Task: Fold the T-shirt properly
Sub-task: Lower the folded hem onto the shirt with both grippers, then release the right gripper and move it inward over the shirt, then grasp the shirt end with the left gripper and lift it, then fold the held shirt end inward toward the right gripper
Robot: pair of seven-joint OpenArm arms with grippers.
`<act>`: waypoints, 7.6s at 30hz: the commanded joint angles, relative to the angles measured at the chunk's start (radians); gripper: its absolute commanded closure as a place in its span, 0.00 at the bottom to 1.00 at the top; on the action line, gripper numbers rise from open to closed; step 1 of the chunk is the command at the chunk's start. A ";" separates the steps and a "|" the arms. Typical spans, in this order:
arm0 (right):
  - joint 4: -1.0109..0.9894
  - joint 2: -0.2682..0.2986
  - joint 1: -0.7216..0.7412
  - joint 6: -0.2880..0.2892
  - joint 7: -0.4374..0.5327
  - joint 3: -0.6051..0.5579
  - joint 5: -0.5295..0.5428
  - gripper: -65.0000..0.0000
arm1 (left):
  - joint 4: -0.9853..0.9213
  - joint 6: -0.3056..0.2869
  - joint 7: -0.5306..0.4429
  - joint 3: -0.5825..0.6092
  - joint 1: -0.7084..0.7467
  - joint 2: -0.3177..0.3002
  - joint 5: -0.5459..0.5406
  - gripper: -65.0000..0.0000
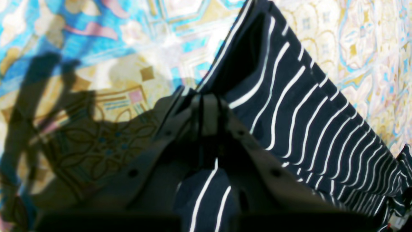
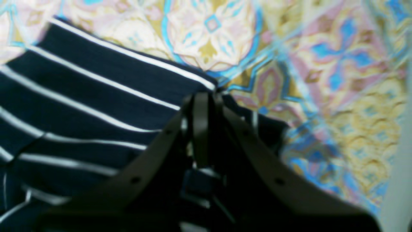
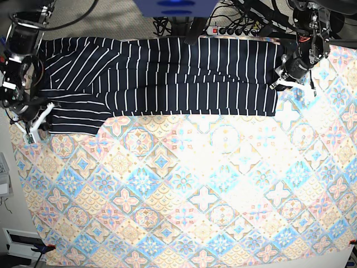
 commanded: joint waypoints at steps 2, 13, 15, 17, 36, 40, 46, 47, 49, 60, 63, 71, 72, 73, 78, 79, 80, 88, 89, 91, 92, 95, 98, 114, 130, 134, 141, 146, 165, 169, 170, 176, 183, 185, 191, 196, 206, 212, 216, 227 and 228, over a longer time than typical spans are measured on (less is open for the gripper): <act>0.104 0.024 -0.043 -0.001 -0.007 0.039 0.015 1.00 | 0.014 -0.006 -0.010 -0.006 -0.004 -0.015 -0.009 1.00; 0.441 0.018 -0.348 -0.001 -0.078 0.125 0.015 1.00 | 0.014 -0.006 -0.013 -0.006 -0.004 -0.015 -0.009 1.00; 0.475 0.018 -0.391 -0.001 -0.078 0.125 0.015 1.00 | 0.014 -0.006 -0.013 -0.006 -0.004 -0.015 -0.009 1.00; 0.496 0.018 -0.422 -0.001 -0.078 0.124 0.015 1.00 | 0.014 -0.006 -0.013 -0.006 -0.004 -0.015 -0.009 1.00; 0.475 -0.073 -0.436 -0.001 -0.067 0.159 -0.243 0.89 | 0.014 -0.006 -0.010 -0.006 -0.022 -0.015 -0.009 1.00; 0.478 -0.111 -0.408 -0.001 -0.059 0.239 -0.243 0.88 | 0.014 -0.006 -0.010 -0.006 -0.024 -0.015 -0.009 1.00; 0.523 -0.133 -0.348 -0.001 -0.032 0.259 -0.218 0.89 | 0.014 -0.006 -0.012 -0.006 -0.024 -0.015 -0.009 1.00; 0.547 -0.136 -0.356 -0.001 -0.032 0.242 -0.181 0.89 | 0.014 -0.006 -0.012 -0.006 -0.026 -0.015 -0.009 1.00; 0.596 -0.134 -0.391 -0.001 -0.032 0.194 -0.108 0.89 | 0.014 -0.006 -0.010 -0.006 -0.026 -0.015 -0.009 0.94; 0.671 -0.136 -0.454 -0.001 -0.039 -0.045 -0.055 0.89 | 0.020 -0.004 0.072 -0.008 -0.035 -0.003 -0.009 0.69; 0.670 -0.136 -0.454 -0.001 -0.039 -0.070 -0.055 0.89 | 0.035 -0.003 0.099 -0.008 -0.032 -0.018 -0.009 0.69; 0.630 -0.136 -0.448 -0.001 -0.039 -0.152 -0.055 0.89 | 0.037 -0.006 0.157 -0.043 -0.035 -0.048 -0.010 0.69; 0.615 -0.134 -0.446 -0.001 -0.039 -0.163 -0.055 0.89 | 0.037 -0.006 0.178 -0.049 -0.036 -0.048 -0.010 0.69; 0.598 -0.134 -0.446 -0.001 -0.039 -0.172 -0.055 0.89 | 0.037 -0.006 0.197 -0.065 -0.036 -0.048 -0.010 0.69; 0.536 -0.134 -0.410 -0.001 -0.039 -0.218 -0.055 0.89 | 0.037 -0.006 0.232 -0.106 -0.036 -0.048 -0.010 0.65; 0.532 -0.134 -0.403 -0.001 -0.039 -0.225 -0.055 0.89 | 0.037 -0.006 0.232 -0.106 -0.036 -0.049 -0.009 0.61; 0.527 -0.134 -0.400 -0.001 -0.039 -0.229 -0.055 0.89 | 0.037 -0.006 0.234 -0.106 -0.036 -0.049 -0.009 0.57; 0.526 -0.136 -0.397 -0.001 -0.039 -0.231 -0.055 0.89 | 0.035 -0.006 0.270 -0.111 -0.038 -0.048 0.000 0.40; 0.526 -0.136 -0.397 -0.001 -0.039 -0.229 -0.055 0.89 | 0.033 -0.006 0.270 -0.111 -0.038 -0.046 0.000 0.40; 0.526 -0.136 -0.397 -0.001 -0.039 -0.229 -0.055 0.89 | 0.032 -0.006 0.270 -0.109 -0.039 -0.046 0.002 0.40; 0.526 -0.136 -0.397 -0.001 -0.039 -0.229 -0.055 0.89 | 0.030 -0.006 0.270 -0.100 -0.042 -0.046 0.002 0.40; 0.526 -0.136 -0.397 -0.001 -0.039 -0.229 -0.055 0.89 | 0.027 -0.006 0.270 -0.035 -0.065 -0.048 0.005 0.40; 0.530 -0.136 -0.397 -0.001 -0.039 -0.229 -0.055 0.89 | 0.027 -0.006 0.270 -0.009 -0.072 -0.043 0.034 0.40; 0.536 -0.136 -0.397 -0.001 -0.039 -0.228 -0.055 0.89 | 0.029 -0.006 0.270 0.115 -0.072 -0.017 0.062 0.65; 0.538 -0.136 -0.397 -0.001 -0.038 -0.228 -0.055 0.89 | 0.038 -0.007 0.224 -0.039 -0.073 -0.015 0.054 1.00; 0.538 -0.136 -0.396 -0.001 -0.038 -0.229 -0.055 0.89 | 0.038 -0.007 0.195 -0.123 -0.073 -0.015 0.054 1.00; 0.578 -0.136 -0.341 -0.001 -0.038 -0.315 -0.054 0.89 | 0.052 -0.007 0.203 -0.221 -0.099 -0.017 0.054 1.00; 0.616 -0.136 -0.331 -0.001 -0.035 -0.341 -0.051 0.89 | 0.149 -0.007 0.204 -0.233 -0.070 -0.018 -0.010 1.00; 0.664 -0.136 -0.360 -0.001 -0.035 -0.191 -0.049 0.89 | 0.353 -0.007 0.254 -0.005 -0.061 0.190 -0.019 1.00; 0.664 -0.136 -0.362 -0.001 -0.035 -0.191 -0.049 0.89 | 0.351 -0.007 0.254 0.057 -0.065 0.233 -0.016 1.00; 0.664 -0.134 -0.362 -0.001 -0.035 -0.191 -0.049 0.89 | 0.348 -0.007 0.252 0.067 -0.065 0.242 -0.015 1.00; 0.664 -0.134 -0.362 -0.001 -0.033 -0.191 -0.049 0.89 | 0.343 -0.007 0.252 0.127 -0.065 0.273 -0.013 1.00; 0.667 -0.133 -0.362 -0.001 -0.033 -0.191 -0.049 0.89 | 0.261 -0.007 0.252 0.158 -0.078 0.284 -0.016 1.00; 0.667 -0.131 -0.362 -0.001 -0.033 -0.191 -0.049 0.89 | 0.250 -0.007 0.252 0.178 -0.079 0.284 -0.018 1.00; 0.670 -0.131 -0.362 -0.001 -0.033 -0.191 -0.049 0.89 | 0.247 -0.007 0.257 0.207 -0.104 0.281 -0.015 1.00; 0.671 -0.131 -0.362 -0.001 -0.033 -0.191 -0.049 0.89 | 0.248 -0.007 0.257 0.207 -0.104 0.281 -0.015 0.79; 0.671 -0.133 -0.362 -0.001 -0.033 -0.191 -0.049 0.89 | 0.273 -0.007 0.321 0.274 -0.121 0.244 -0.019 0.62; 0.671 -0.133 -0.362 -0.001 -0.033 -0.191 -0.049 0.89 | 0.359 -0.007 0.318 0.245 -0.119 0.130 -0.021 0.62; 0.671 -0.133 -0.362 -0.001 -0.033 -0.191 -0.049 0.89 | 0.363 -0.006 0.324 0.169 -0.095 0.061 -0.023 0.62; 0.671 -0.134 -0.356 -0.001 -0.033 -0.191 -0.049 0.89 | 0.360 -0.006 0.396 -0.019 -0.064 -0.015 -0.018 0.61; 0.671 -0.134 -0.356 -0.001 -0.033 -0.191 -0.049 0.89 | 0.359 -0.006 0.409 -0.032 -0.064 -0.015 -0.016 0.61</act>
